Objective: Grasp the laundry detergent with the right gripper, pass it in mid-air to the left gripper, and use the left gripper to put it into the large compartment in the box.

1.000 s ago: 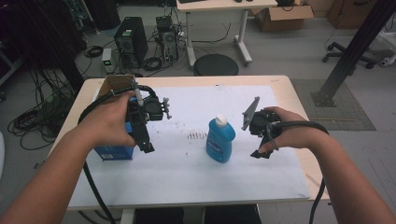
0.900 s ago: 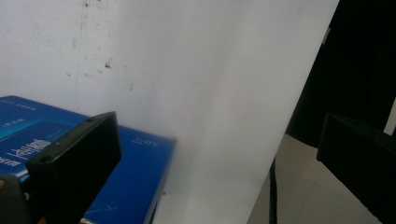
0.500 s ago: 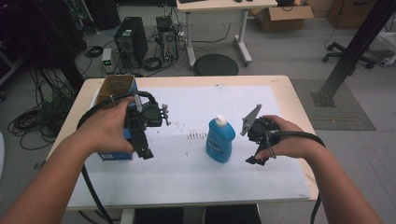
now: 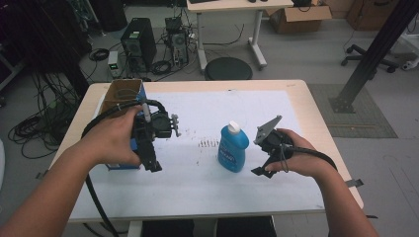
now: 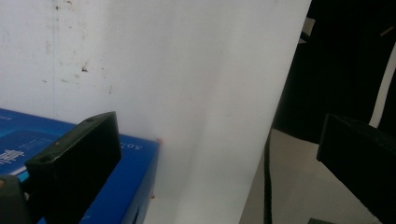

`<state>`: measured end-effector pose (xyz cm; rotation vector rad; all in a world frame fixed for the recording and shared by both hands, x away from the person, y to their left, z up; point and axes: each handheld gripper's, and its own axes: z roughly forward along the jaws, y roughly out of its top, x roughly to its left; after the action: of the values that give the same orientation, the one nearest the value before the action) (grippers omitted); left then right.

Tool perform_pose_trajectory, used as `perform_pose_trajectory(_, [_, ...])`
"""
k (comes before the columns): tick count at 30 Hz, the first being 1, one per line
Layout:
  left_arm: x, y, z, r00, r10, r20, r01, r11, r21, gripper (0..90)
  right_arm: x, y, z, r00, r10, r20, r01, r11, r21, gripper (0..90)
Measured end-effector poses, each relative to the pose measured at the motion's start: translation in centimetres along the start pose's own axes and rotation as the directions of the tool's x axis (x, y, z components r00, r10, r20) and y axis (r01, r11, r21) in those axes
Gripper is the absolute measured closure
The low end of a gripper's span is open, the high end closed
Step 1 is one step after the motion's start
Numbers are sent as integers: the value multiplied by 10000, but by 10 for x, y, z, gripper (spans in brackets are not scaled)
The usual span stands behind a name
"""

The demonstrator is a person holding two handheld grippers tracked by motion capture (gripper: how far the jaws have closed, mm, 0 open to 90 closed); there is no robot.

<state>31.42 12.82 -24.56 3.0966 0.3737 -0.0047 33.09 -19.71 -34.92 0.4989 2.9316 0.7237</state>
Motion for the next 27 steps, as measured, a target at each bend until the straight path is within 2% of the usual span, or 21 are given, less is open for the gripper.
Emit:
perform_pose_trajectory(4, [0,1,2,10000,21,-3,-21,10000,40,4,-1,-4,5,9996,283,22,-283,9992,-292,42])
perform_pose_trajectory(12, [-4,4,6,9999,117,49,-117,9999,109,4,0,-4,16,9981,618,45,-611,9934,-973,38])
perform_pose_trajectory(15, [-4,4,6,9999,130,30,-131,9999,77,4,0,-4,19,9976,683,70,-671,9920,-1073,37])
perform_pose_trajectory(19, [-5,3,5,9999,122,3,-122,9999,87,4,3,-4,30,9959,905,70,-886,9859,-1421,34])
perform_pose_trajectory(27, [-6,2,7,9999,126,-25,-125,9999,53,4,5,-4,40,9929,1189,66,-1156,9756,-1867,29])
